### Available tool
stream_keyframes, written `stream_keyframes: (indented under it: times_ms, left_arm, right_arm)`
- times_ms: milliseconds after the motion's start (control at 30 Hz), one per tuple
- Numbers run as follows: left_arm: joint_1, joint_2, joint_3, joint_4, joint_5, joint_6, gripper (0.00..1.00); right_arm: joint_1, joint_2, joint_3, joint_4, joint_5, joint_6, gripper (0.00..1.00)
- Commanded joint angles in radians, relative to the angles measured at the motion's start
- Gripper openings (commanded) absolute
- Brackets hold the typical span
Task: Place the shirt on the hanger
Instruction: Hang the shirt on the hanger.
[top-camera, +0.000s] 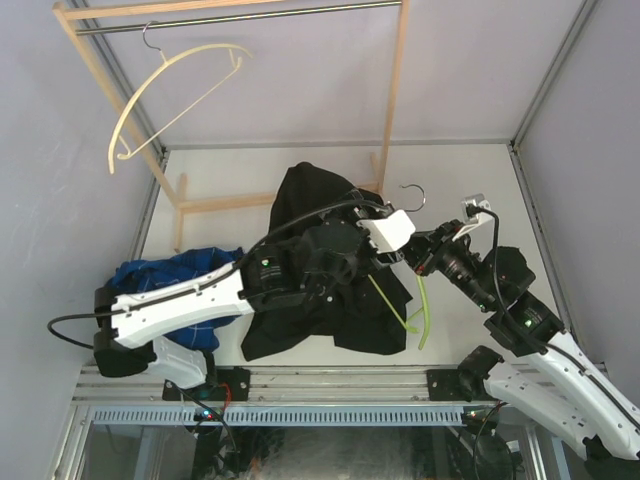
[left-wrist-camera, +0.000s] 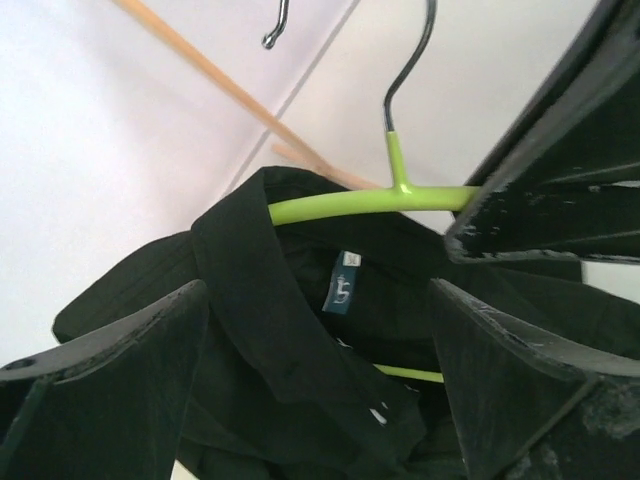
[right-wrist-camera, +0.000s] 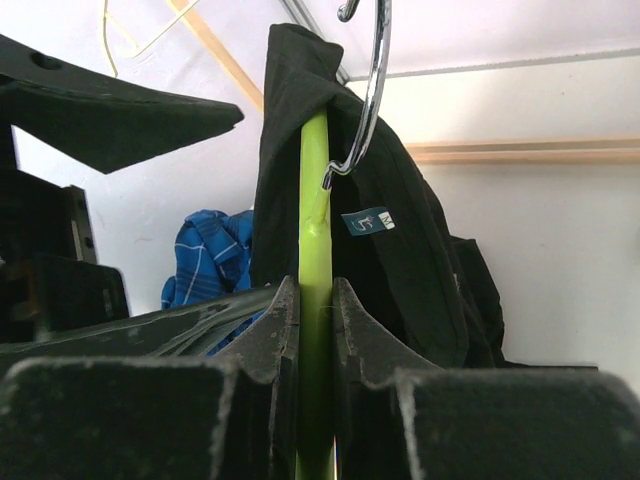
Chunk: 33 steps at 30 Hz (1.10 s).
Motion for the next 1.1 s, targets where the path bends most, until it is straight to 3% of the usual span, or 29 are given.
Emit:
stream_keyframes:
  times_ms: [0,200,533,833,1067]
  left_arm:
    - [-0.015,0.045,0.035,0.077,-0.22,0.108,0.9]
    - [-0.019,0.079,0.016,0.139,-0.333,0.199,0.68]
    - [-0.019,0.063,0.082,0.127,-0.289,0.259,0.02]
    - [-0.042,0.045,0.242,-0.114,0.027,0.127,0.0]
    - [-0.057,0.029,0.293,-0.195,0.239,0.074,0.0]
  right_arm:
    - [0.006,-0.03,0.021,0.098,0.021,0.017,0.0]
    - [0.006,-0.032,0.021,0.097,0.004,0.017,0.0]
    - [0.008,-0.052,-0.052,0.214,-0.21,-0.045,0.0]
    - [0.006,-0.013,-0.088,0.363,-0.251,-0.066,0.0]
    - [-0.004,0.032,-0.089,0.451,-0.3,-0.077,0.0]
